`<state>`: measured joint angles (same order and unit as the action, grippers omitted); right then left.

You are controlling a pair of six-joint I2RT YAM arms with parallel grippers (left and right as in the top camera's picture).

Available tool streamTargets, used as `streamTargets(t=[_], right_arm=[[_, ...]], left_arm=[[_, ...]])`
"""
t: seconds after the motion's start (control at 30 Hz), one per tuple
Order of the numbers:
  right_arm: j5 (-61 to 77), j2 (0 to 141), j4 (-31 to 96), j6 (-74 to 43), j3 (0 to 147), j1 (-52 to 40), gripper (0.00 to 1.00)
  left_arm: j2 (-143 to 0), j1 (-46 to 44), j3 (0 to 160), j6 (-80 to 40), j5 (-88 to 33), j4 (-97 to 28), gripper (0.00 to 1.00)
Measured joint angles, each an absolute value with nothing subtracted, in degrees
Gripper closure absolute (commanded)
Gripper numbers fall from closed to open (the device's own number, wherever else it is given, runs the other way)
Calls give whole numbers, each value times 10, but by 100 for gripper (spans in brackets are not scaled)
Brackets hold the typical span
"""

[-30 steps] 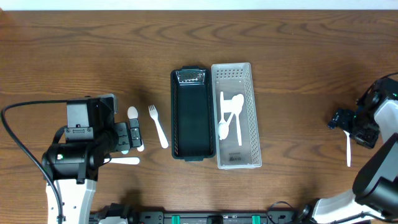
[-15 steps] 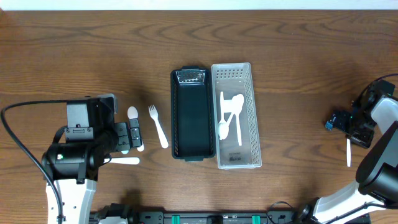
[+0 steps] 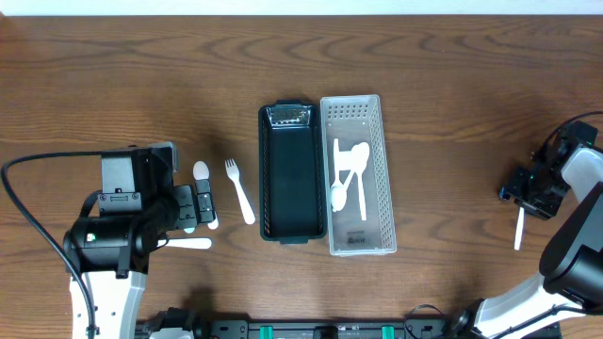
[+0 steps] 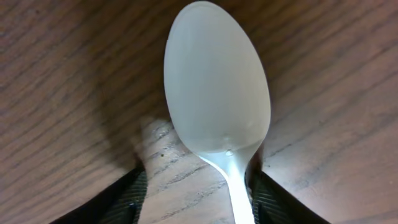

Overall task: Pack container
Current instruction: 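Grasp the last white spoon on the right with the right gripper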

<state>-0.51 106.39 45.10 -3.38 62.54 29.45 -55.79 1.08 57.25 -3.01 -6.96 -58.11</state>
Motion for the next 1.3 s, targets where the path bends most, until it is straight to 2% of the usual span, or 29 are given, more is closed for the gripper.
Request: streamTargets(t=[0.27,0.53,0.67,1.03,1.3], right_arm=[[-1,1064,451,-33,625,295,70],[0,1064,451,-34,625,295,79],[3,1064,448,-32,625,295,89],[6,1064,445,-34,625,295,99],[17,1064,452,-42,626,293,99]], left_arm=[[-558,11,573,-30,-70,-581,2],[-558,11,573,-30,-70,-581,2],[-558,11,573,-30,-70,-581,2],[-558,11,573,-30,-70,-581,2],[-558,11,573,-30,-70,-581,2]])
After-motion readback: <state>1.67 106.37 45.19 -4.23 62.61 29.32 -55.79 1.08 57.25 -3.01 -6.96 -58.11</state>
